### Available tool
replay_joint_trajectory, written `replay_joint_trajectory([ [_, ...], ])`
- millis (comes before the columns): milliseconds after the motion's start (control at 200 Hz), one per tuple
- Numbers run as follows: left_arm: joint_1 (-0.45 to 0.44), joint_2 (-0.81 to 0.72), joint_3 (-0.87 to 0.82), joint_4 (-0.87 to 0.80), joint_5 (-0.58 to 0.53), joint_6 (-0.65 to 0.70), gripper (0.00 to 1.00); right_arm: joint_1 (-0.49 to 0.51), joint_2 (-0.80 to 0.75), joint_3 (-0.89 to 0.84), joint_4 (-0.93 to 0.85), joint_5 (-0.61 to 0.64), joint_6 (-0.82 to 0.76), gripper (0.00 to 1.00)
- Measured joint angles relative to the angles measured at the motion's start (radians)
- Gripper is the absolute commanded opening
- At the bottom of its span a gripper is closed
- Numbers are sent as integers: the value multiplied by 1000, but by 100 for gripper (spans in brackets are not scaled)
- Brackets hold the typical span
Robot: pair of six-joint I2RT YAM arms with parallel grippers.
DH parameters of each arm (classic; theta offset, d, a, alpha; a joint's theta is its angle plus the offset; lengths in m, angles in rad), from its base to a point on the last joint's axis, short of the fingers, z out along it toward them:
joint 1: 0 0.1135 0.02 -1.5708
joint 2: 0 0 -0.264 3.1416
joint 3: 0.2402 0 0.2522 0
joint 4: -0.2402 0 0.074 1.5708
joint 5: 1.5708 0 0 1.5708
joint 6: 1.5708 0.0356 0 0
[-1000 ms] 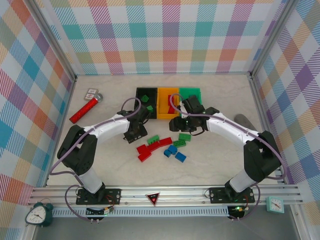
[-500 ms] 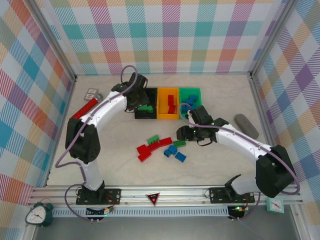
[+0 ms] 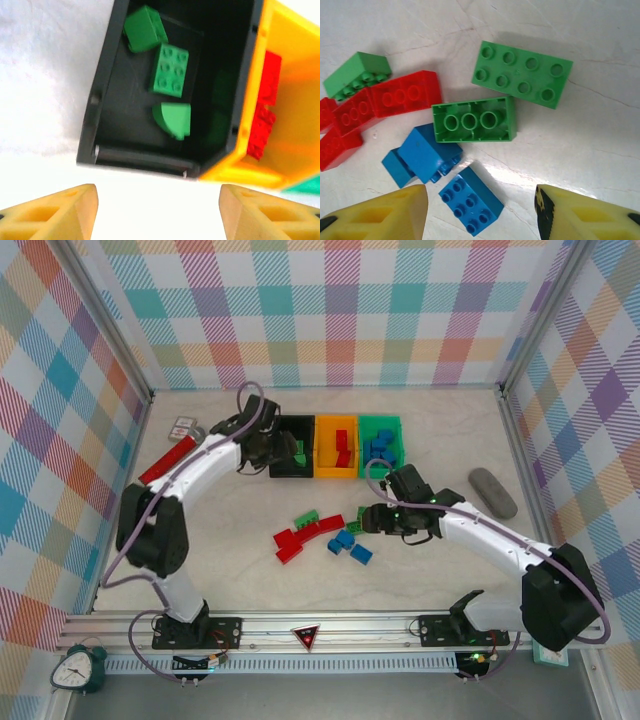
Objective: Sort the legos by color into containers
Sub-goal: Place the lego in the container, then pick up the lego from the center of the table.
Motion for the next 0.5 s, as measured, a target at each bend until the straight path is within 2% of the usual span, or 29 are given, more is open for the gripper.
replay_joint_trajectory([
  [245, -27, -243, -258, 125, 129, 62, 65, 0, 100, 6, -23, 54, 7, 64],
  [500, -55, -401, -448, 156, 176, 95, 65, 0, 248, 138, -37, 94, 22, 73],
])
